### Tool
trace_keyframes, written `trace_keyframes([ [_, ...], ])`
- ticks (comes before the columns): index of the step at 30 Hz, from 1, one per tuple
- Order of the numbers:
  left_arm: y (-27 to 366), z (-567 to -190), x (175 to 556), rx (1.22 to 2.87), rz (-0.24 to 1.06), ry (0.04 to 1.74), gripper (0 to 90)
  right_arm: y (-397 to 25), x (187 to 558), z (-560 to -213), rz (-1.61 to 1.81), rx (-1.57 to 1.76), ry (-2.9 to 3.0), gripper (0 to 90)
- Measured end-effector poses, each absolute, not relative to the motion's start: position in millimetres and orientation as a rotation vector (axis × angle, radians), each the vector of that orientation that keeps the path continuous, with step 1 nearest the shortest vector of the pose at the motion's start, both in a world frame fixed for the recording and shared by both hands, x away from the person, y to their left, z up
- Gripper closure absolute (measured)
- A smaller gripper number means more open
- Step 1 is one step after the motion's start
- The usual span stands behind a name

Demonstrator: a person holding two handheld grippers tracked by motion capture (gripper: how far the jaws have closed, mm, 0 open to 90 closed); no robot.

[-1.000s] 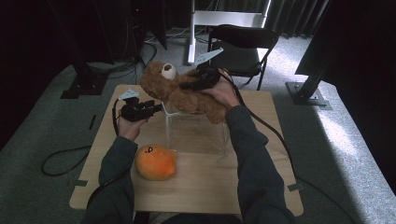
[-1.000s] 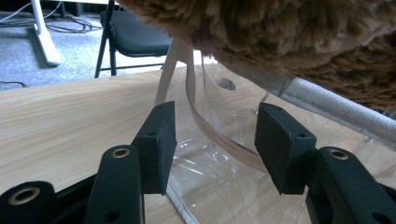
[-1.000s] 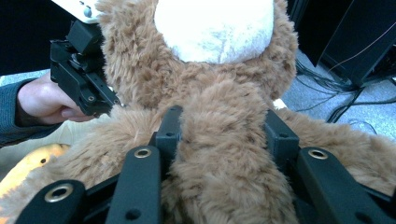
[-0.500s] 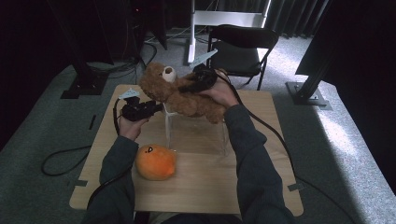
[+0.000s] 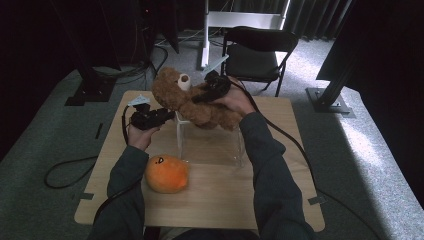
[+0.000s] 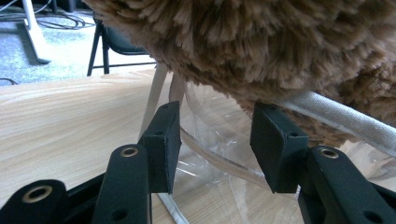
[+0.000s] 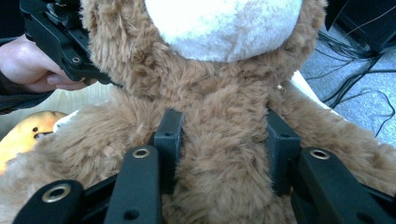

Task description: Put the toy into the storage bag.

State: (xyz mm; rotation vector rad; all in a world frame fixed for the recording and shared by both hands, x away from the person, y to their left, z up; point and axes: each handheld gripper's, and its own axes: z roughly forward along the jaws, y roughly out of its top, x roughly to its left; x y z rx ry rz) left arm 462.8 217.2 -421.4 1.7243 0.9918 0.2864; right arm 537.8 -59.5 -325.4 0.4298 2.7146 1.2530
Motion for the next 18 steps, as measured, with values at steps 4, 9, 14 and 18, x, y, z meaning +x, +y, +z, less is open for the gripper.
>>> trace_keyframes([
  [4, 216.0, -421.1, 462.9, 1.725, 0.288, 0.993, 53.7, -59.6, 538.0, -325.5, 1.239, 0.435, 2.725, 56.9],
  [9, 215.3, -420.9, 463.1, 1.724, 0.285, 0.99, 53.8, -53.2, 535.0, -331.0, 1.09, 0.394, 2.747, 56.5],
  [14, 216.4, -421.1, 463.0, 1.719, 0.276, 0.983, 53.6, -48.9, 536.5, -342.3, 1.031, 0.395, 2.772, 58.3],
  [18, 215.9, -420.9, 463.2, 1.716, 0.273, 0.981, 53.2, -46.1, 535.6, -345.2, 1.032, 0.387, 2.777, 59.9],
])
